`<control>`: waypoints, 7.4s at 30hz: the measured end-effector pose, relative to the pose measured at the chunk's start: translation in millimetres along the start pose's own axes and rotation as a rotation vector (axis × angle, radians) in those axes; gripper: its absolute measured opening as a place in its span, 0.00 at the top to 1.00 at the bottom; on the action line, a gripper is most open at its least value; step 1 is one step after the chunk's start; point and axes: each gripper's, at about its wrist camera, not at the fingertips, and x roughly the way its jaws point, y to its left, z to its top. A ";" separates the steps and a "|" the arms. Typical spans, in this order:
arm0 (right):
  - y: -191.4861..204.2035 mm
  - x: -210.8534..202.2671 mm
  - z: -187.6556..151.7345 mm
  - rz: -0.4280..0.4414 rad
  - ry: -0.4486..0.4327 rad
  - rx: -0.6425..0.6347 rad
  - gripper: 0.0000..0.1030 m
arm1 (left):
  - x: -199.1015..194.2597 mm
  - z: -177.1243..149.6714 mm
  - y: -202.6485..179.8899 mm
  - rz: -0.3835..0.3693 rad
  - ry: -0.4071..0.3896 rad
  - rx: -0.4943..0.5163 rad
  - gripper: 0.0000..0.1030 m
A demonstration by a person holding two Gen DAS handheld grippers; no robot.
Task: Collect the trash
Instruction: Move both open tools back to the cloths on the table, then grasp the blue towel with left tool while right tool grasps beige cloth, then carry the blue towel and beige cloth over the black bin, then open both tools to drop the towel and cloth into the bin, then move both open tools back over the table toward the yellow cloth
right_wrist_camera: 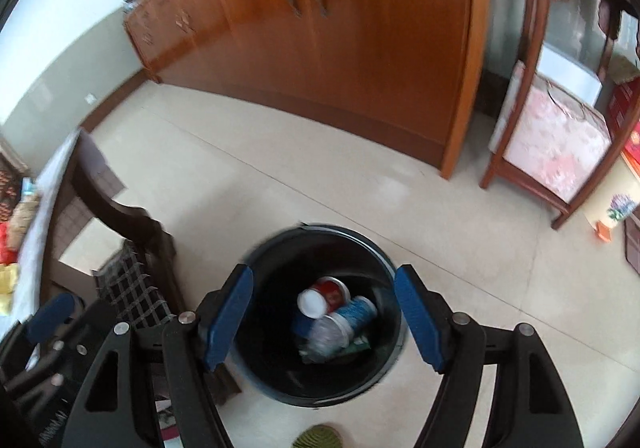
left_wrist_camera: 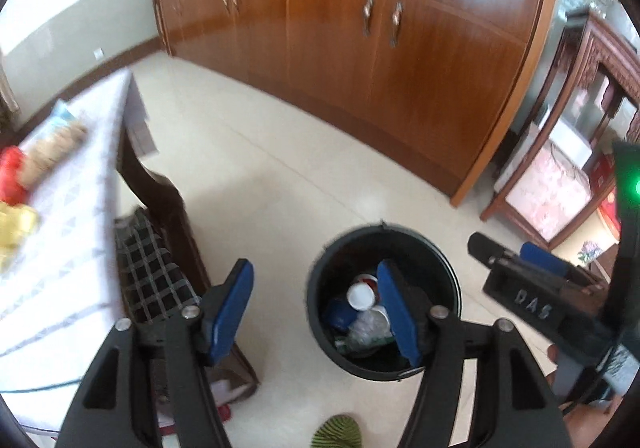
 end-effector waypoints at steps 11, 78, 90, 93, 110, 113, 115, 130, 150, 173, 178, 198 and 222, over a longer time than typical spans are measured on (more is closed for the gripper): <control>119.8 -60.4 -10.2 0.186 -0.135 -0.221 0.27 | -68.4 -4.0 110.9 0.142 -0.104 -0.154 0.36; 428.2 28.6 6.1 0.453 -0.033 -0.520 0.78 | -43.5 -18.9 373.8 0.224 -0.138 -0.532 0.80; 372.4 -24.5 -20.2 0.467 -0.075 -0.516 0.78 | -97.1 -41.3 345.0 0.254 -0.217 -0.469 0.80; 353.6 -34.3 -27.6 0.458 -0.078 -0.508 0.78 | -107.5 -43.9 328.8 0.237 -0.224 -0.440 0.81; 173.1 -71.6 -38.4 0.271 -0.093 -0.320 0.78 | -86.2 -26.1 162.1 -0.037 -0.160 -0.196 0.80; 138.6 -71.7 -37.4 0.231 -0.085 -0.272 0.78 | -72.9 -24.6 131.6 -0.089 -0.132 -0.162 0.80; 117.5 -70.7 -38.3 0.201 -0.077 -0.249 0.78 | -61.0 -23.6 110.0 -0.121 -0.109 -0.140 0.80; 7.6 -34.0 -45.7 0.084 0.032 -0.089 0.78 | 7.2 -38.6 10.8 -0.172 0.051 0.007 0.80; -23.2 65.0 -39.1 -0.025 0.289 -0.028 0.77 | 95.2 -52.7 -32.7 -0.160 0.282 0.008 0.78; -22.3 82.2 -15.7 -0.035 0.249 0.032 0.52 | 77.6 -27.5 -12.5 -0.127 0.201 -0.024 0.52; -14.1 59.4 -19.1 -0.058 0.215 0.008 0.52 | 57.0 -22.7 -9.2 -0.116 0.157 0.010 0.52; 93.4 -66.6 -21.5 0.094 -0.044 -0.143 0.33 | -61.6 -9.7 81.5 -0.016 -0.072 -0.095 0.52; 330.1 -76.2 -55.8 0.449 -0.055 -0.489 0.33 | -114.8 -59.6 286.4 0.320 -0.136 -0.417 0.47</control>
